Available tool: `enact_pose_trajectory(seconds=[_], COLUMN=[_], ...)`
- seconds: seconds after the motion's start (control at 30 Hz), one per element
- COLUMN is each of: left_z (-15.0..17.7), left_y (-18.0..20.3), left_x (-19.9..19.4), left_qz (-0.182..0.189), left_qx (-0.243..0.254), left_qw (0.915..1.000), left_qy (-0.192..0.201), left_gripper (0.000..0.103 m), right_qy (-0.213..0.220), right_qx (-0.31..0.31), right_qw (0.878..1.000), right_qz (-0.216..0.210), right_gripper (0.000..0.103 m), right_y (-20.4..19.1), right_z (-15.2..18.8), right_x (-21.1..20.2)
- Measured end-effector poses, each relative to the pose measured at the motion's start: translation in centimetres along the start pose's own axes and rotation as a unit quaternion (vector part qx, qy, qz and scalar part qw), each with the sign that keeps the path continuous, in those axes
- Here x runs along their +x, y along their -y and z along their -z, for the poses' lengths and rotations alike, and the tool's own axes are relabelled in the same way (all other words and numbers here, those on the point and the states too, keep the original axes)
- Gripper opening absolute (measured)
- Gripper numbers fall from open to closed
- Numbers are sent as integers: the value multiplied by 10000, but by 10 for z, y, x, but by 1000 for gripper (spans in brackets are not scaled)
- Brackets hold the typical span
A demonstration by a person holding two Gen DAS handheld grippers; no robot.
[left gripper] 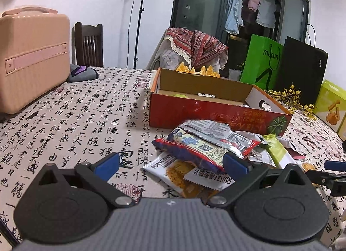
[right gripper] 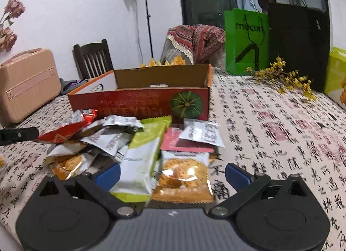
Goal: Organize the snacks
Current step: 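Grasp a green bar with the right gripper while the left grasps a blue-white packet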
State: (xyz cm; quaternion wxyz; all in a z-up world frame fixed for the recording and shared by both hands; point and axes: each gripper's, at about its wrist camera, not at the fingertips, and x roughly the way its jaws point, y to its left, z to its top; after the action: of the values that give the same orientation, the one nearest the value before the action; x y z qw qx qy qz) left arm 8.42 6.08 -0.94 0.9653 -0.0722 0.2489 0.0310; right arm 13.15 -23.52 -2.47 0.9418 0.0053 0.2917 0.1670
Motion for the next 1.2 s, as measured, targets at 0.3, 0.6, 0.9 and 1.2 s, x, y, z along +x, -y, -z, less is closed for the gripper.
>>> enact_pose_trajectory(seconds=[0.3,0.6,0.9,1.2], left_z=[-1,-1,-8,-31], left_y=[-5,-14,-11,11], left_x=[-1,-2,0,17], left_qz=[25,18,7,72], left_qx=[-100,-248,-283,-258], left_qw=[9999,9997,9996,9995], left_qy=[17,52,6,-154], left_gripper=[103,103,103,103], right_qy=[-101,-446,-228,257], right_qx=[-442,-697,-670,-356], right_qw=[9989,9964,9974,9990], right_qz=[-119,162,143,12], right_gripper=[61,50,37,36], right_y=[-32,-53,-50,-28], right_z=[-16,-27,-25,-28], right_x=[22,58,46,18])
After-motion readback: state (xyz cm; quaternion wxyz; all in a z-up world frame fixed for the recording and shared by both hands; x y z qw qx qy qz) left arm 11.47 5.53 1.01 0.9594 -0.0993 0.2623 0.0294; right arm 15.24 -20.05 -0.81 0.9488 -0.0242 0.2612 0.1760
